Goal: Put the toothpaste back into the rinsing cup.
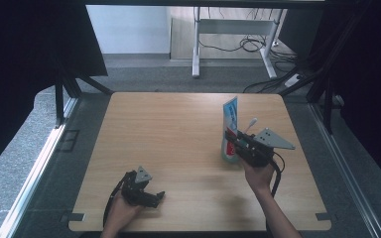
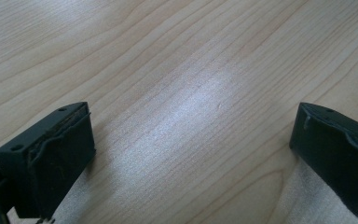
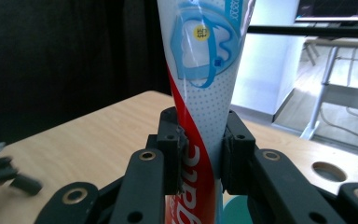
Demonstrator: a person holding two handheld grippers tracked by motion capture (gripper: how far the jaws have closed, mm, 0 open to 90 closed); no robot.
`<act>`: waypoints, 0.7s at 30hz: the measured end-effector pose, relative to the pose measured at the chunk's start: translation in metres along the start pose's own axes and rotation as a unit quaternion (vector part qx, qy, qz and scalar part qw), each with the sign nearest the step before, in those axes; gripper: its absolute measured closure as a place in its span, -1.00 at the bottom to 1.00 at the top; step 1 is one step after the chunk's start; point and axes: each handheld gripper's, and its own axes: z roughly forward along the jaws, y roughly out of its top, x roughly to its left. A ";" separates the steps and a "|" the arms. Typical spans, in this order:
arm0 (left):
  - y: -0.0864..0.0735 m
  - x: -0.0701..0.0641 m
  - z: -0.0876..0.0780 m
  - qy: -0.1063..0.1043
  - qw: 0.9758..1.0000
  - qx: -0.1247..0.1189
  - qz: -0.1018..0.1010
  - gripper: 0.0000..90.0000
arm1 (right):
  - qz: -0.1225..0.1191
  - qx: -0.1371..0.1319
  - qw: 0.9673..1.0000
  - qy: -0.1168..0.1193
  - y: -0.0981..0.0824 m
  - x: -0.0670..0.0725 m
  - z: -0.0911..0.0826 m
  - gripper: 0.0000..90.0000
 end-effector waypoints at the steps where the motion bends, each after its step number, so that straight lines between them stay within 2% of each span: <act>1: 0.000 0.000 0.000 0.000 1.000 0.000 0.000 -1.00 | -0.001 -0.005 1.000 -0.003 0.001 -0.002 0.001 0.62; 8: 0.000 0.000 0.000 -0.001 1.000 0.000 -0.001 -1.00 | 0.003 -0.029 0.999 -0.031 0.003 -0.015 0.005 0.62; 13: 0.000 0.000 0.000 0.000 1.000 0.000 -0.001 -1.00 | 0.003 -0.034 0.998 -0.052 -0.001 -0.024 0.009 0.62; 21: 0.000 0.000 0.000 0.000 1.000 0.001 0.001 -1.00 | -0.002 -0.022 0.997 -0.072 -0.016 -0.033 0.016 0.62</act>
